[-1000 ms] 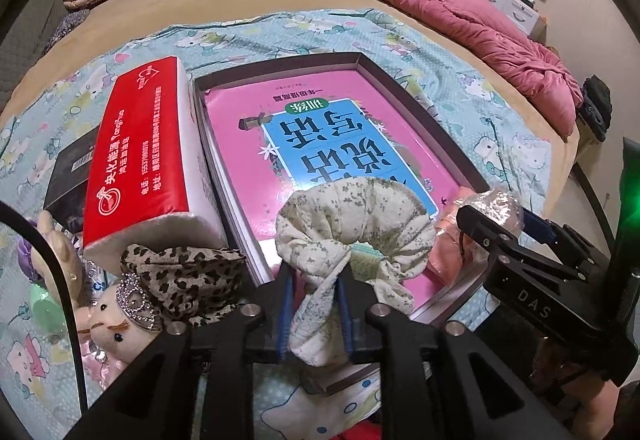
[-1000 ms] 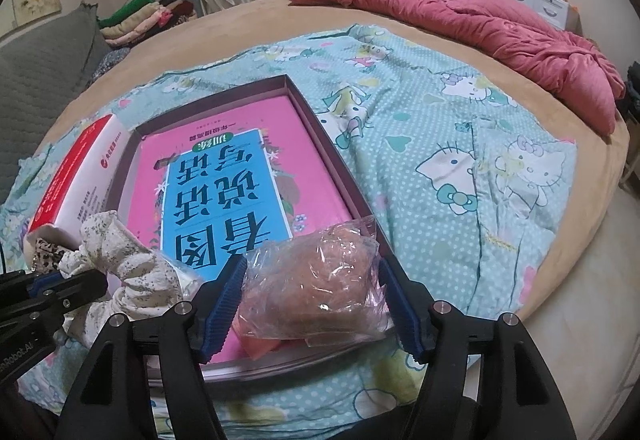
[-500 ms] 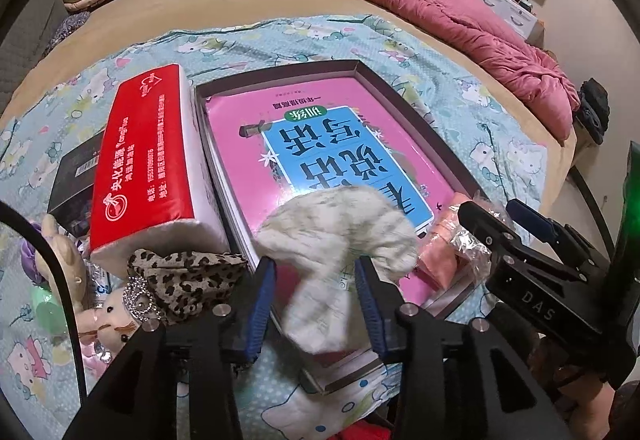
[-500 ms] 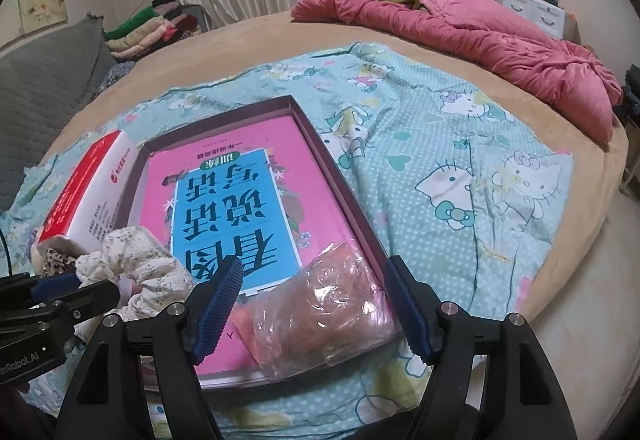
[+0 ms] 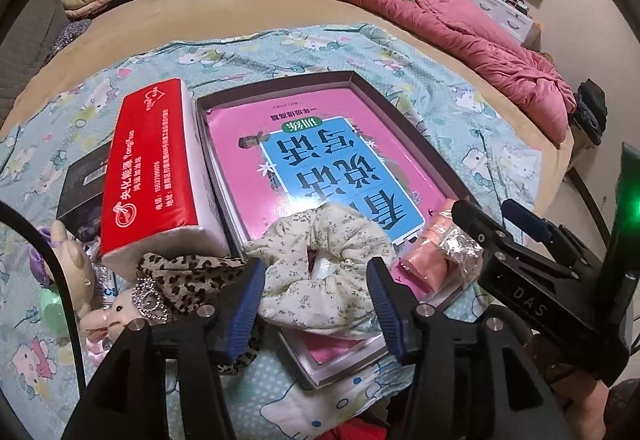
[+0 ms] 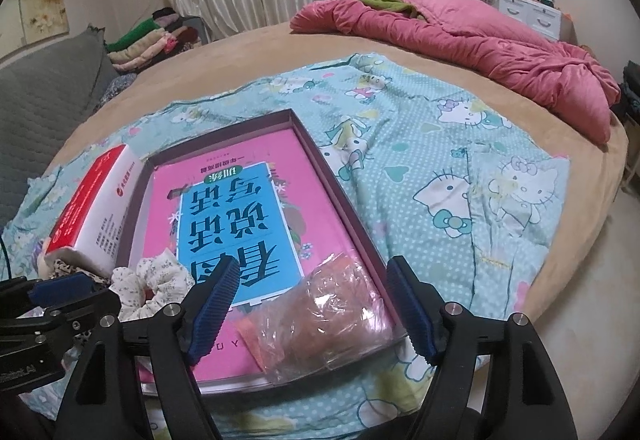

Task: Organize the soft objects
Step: 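Open the right tool over the tray while the left tool releases the scrunchie there, then move both open tools from the tray to the plush toys beside the tissue box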

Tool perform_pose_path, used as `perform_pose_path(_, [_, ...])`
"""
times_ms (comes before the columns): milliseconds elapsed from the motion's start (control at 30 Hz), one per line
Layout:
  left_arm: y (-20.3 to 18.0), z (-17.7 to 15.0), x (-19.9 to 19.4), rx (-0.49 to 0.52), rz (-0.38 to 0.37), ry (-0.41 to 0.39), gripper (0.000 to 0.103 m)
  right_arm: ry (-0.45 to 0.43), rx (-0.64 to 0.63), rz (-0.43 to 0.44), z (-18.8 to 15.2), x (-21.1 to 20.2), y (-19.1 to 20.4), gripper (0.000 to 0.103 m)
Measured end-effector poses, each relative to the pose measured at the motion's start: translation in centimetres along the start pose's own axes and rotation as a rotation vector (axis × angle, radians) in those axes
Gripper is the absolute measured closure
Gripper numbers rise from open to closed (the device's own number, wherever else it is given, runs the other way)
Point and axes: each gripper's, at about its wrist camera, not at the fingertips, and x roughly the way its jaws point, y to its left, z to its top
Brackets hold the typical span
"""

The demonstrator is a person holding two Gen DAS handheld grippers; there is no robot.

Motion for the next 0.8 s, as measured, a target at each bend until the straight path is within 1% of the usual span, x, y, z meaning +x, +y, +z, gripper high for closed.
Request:
perform_pose_path(167, [-0.1, 0.0, -0.9, -0.002, 0.0, -0.014, 0.044, -0.001, -0.002, -0.005, 0.0, -0.1, 0.0, 0.026])
perform_pose_path(333, [-0.1, -0.1, -1.7, 0.007, 0.021, -0.027, 0.039, -0.015, 0.0, -0.015, 0.0, -0.3, -0.2, 0.025])
perform_pose_path(500, [0.1, -0.6, -2.9, 0.008, 0.041, -0.048, 0.039, -0.018, -0.001, -0.021, 0.0, -0.3, -0.1, 0.025])
perform_pose_path(800, [1.6, -0.9, -4.7, -0.018, 0.062, -0.077, 0.037, -0.065, -0.013, -0.011, 0.2, -1.2, 0.2, 0.024])
